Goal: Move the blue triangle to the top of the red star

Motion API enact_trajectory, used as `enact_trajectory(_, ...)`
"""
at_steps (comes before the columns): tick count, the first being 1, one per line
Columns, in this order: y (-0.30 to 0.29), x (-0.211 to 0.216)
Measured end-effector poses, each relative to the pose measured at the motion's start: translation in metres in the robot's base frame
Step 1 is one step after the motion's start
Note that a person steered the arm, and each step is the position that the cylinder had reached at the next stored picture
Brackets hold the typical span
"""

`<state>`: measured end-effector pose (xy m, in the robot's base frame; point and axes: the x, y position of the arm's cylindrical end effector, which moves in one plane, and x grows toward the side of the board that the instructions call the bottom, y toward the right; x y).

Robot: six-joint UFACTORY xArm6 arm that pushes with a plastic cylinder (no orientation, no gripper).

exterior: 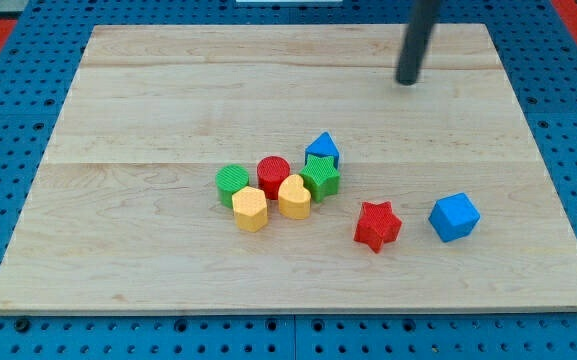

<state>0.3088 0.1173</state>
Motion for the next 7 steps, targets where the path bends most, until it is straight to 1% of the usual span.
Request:
enact_trajectory(1,-0.085,0.031)
enact_trajectory(2,-0.116,0.075)
enact_trajectory(4,-0.088,0.144)
enact_trajectory(6,-0.059,0.152)
enact_trajectory(7,-0.094,0.136)
